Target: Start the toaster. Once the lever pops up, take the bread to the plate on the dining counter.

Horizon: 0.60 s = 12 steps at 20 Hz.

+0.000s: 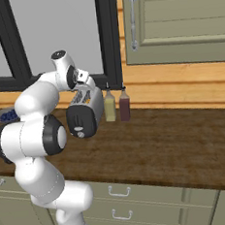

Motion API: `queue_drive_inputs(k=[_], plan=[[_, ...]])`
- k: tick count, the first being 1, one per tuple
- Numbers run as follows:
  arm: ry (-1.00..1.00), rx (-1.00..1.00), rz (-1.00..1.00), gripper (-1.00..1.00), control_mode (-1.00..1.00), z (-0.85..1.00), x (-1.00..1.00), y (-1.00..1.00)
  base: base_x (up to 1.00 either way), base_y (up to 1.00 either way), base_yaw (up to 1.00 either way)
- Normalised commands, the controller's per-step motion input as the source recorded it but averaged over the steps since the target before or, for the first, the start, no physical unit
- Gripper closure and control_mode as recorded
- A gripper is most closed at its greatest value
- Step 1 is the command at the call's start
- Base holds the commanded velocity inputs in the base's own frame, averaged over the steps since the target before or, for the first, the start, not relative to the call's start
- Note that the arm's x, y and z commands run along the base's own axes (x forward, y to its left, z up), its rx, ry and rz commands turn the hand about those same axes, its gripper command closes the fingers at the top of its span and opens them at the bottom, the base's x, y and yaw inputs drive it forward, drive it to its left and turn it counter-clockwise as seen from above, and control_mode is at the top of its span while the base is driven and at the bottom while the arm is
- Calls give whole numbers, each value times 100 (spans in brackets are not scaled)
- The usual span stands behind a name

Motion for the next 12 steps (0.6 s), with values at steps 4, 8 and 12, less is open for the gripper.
queue_drive_inputs(k=[4,8,12], plan=[[0,0,0,-100,-100,0,0,0,0,0,0],[0,0,0,-100,-100,0,0,0,0,0,0],[0,0,0,-100,-100,0,0,0,0,0,0]])
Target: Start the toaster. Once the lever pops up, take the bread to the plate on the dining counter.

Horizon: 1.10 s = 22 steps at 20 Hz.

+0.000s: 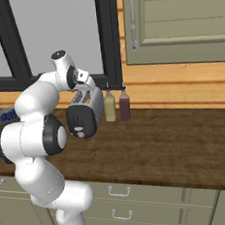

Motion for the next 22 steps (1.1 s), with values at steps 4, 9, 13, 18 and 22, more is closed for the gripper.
queue_drive_inputs(k=[4,9,13,18,22], plan=[[0,0,0,-100,-100,0,0,0,0,0,0],[0,0,0,-100,-100,0,0,0,0,0,0],[0,0,0,-100,-100,0,0,0,0,0,0],[0,0,0,-100,-100,0,0,0,0,0,0],[0,0,0,-100,-100,0,0,0,0,0,0]])
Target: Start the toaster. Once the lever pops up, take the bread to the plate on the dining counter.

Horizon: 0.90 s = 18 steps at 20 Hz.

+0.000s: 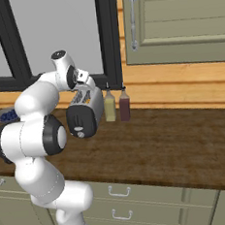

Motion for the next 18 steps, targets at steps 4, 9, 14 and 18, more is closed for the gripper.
queue_drive_inputs(k=[4,9,14,18], plan=[[0,0,0,-100,-100,0,0,0,0,0,0],[0,0,0,-100,-100,0,0,0,0,0,0],[0,0,0,-100,-100,0,0,0,0,0,0],[0,0,0,-100,-100,0,0,0,0,0,0]])
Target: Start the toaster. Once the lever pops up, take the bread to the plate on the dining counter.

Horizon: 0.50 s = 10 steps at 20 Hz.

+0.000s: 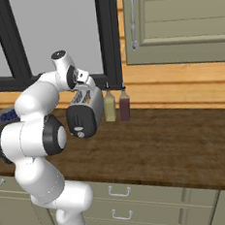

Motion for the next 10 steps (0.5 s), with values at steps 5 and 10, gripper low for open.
queue_drive_inputs(k=[5,10], plan=[[0,0,0,-100,-100,0,0,0,0,0,0],[0,0,0,-100,-100,0,0,0,0,0,0]])
